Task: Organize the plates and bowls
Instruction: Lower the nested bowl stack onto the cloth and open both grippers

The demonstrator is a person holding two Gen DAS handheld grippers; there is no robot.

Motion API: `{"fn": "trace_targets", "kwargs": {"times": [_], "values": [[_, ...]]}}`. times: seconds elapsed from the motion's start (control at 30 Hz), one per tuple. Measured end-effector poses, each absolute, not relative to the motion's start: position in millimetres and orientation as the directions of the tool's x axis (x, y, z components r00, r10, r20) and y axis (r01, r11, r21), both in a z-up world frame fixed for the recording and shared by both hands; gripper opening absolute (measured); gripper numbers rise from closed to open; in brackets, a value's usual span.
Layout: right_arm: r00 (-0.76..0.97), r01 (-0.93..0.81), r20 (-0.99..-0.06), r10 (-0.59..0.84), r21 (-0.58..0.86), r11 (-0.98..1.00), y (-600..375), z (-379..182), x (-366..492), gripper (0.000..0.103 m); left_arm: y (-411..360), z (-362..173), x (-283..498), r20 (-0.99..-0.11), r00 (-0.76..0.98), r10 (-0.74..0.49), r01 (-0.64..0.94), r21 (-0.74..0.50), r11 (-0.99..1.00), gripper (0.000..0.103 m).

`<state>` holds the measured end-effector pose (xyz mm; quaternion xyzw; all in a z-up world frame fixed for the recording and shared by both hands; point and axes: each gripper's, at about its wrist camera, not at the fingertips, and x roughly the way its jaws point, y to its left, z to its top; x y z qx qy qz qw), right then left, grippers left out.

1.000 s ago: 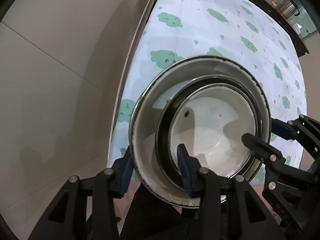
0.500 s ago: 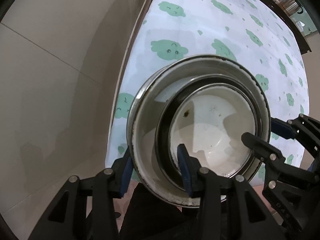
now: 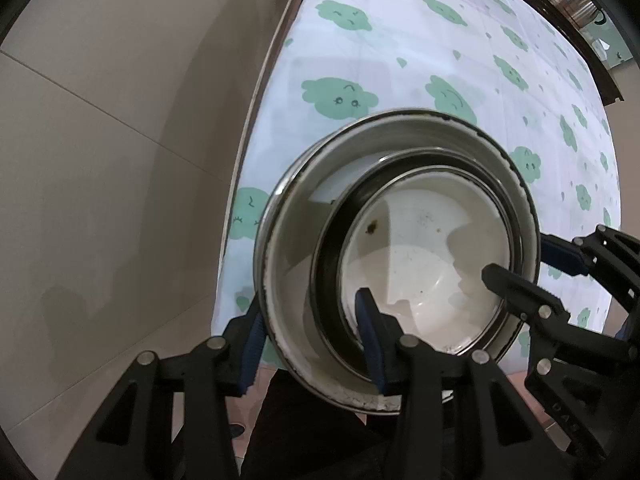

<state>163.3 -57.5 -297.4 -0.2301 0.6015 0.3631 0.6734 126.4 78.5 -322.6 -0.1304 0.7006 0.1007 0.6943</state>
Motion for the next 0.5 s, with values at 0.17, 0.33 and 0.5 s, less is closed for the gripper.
{"fn": "trace_targets", "kwargs": {"times": [0.17,0.33,0.5], "values": [[0.017,-0.764,-0.976,0.215,0.126,0.633,-57.7,-297.5,162.9,0.036,78.7,-323.3,126.2,-0.999,0.003,-0.041,-0.320,-0.040,0.947,0.042],[0.020,-0.760,-0.976,0.215,0.125,0.638,-57.2,-297.4,161.3,0.037,78.0,-322.3,124.4,-0.999,0.011,-0.044,-0.317,-0.046,0.947,0.042],[0.027,-0.753,-0.976,0.217,0.123,0.647,-58.8,-296.9,160.6,0.037,77.5,-319.2,123.6,-0.999,0.012,-0.045,-0.313,-0.047,0.949,0.041]]}}
